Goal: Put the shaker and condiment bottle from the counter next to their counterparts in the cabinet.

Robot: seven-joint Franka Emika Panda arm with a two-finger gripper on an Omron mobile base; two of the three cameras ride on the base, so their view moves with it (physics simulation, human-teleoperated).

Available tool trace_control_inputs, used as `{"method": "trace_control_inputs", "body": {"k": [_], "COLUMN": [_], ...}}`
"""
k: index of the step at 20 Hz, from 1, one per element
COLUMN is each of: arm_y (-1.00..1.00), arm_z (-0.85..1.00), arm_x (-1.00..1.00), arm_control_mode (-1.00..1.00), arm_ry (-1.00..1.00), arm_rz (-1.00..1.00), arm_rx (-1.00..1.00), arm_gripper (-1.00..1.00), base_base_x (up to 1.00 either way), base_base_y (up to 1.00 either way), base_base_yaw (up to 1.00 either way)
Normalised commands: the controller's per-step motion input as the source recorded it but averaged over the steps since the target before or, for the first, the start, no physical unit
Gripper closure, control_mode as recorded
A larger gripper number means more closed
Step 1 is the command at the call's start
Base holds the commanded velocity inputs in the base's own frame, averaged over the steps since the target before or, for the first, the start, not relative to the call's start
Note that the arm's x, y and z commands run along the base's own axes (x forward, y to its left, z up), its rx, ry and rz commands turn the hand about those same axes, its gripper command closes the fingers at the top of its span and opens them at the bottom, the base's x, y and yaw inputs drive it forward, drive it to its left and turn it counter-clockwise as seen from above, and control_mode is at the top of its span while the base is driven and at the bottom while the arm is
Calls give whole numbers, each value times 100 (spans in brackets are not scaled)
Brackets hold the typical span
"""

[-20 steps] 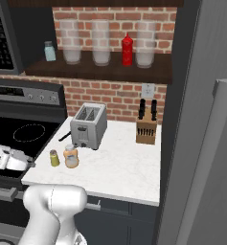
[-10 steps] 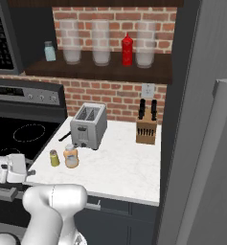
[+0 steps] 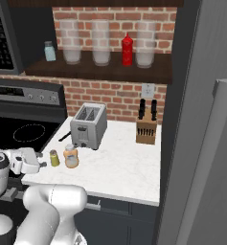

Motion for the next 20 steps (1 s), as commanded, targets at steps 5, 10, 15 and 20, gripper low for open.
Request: {"method": "trace_control_inputs", "body": {"k": [5,10,15,20], "arm_y": [16,21,10,0], "arm_z": [-31,-20,-9,-6], "arm_x": [16,26,27,17], "arm_control_mode": [-100,-100,-100,-100], "arm_ry": [0,0,0,0], "arm_rz": [-3,-3,-2,0], "arm_rx": [-4,-5,-2,0], "arm_gripper": [-100,-100,-100,-100], "base_base_x": [0,0,0,0], "base_base_y": [0,0,0,0], "base_base_yaw": [0,0,0,0]}}
